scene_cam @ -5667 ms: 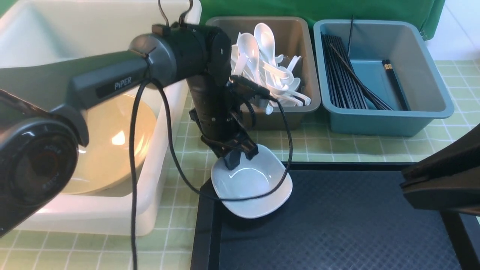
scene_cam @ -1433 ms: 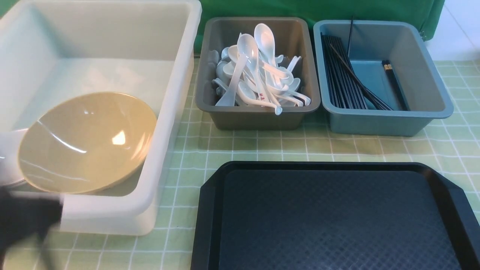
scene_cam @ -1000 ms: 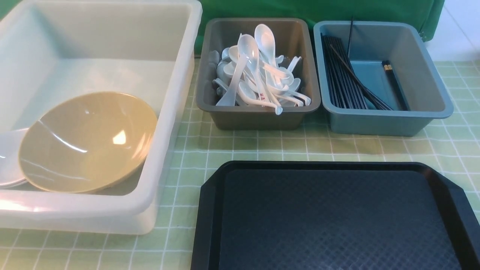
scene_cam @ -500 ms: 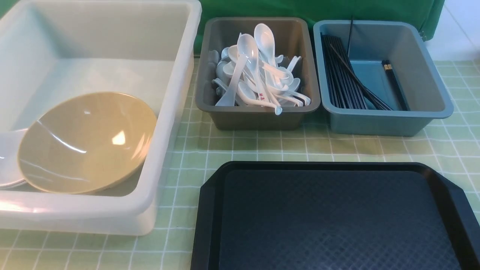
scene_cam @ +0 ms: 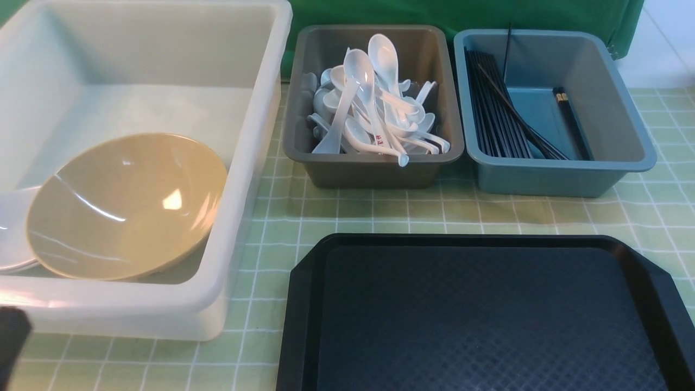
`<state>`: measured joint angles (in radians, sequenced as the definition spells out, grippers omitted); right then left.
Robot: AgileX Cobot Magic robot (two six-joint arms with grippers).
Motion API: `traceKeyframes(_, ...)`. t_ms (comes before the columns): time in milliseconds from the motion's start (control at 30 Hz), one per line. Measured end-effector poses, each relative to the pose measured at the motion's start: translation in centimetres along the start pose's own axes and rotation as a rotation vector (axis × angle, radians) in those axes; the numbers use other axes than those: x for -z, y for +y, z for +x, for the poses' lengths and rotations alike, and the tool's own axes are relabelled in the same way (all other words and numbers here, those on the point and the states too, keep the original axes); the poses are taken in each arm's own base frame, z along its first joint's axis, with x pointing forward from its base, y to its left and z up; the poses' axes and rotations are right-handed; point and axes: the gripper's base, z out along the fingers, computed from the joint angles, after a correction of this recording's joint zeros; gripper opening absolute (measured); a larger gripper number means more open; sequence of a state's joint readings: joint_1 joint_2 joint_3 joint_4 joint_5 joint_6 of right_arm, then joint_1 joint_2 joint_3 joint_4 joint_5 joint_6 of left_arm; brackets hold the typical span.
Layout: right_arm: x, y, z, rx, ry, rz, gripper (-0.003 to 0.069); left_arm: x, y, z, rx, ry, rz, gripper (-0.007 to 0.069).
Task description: On green table put chopsticks spoon bowls plates into blue grey white boxes.
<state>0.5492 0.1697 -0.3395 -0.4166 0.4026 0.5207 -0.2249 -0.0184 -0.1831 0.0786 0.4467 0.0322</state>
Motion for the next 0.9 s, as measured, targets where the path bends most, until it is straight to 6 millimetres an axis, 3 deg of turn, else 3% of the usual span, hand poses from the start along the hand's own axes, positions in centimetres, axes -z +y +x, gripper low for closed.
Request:
traceKeyframes(100, 0.0, 0.0, 0.0, 0.000, 0.000, 0.000, 0.0047, -1.1, -0.4, 2.7, 0.054, 0.066, -0.008, -0.0001)
traceKeyframes(300, 0.0, 0.0, 0.0, 0.000, 0.000, 0.000, 0.0047, -1.9, -0.4, 5.7, 0.159, 0.144, -0.085, -0.0001)
traceKeyframes(900, 0.0, 0.0, 0.0, 0.002, 0.000, 0.000, 0.0057, -2.1, -0.5, 5.6, 0.200, 0.108, -0.082, -0.0001)
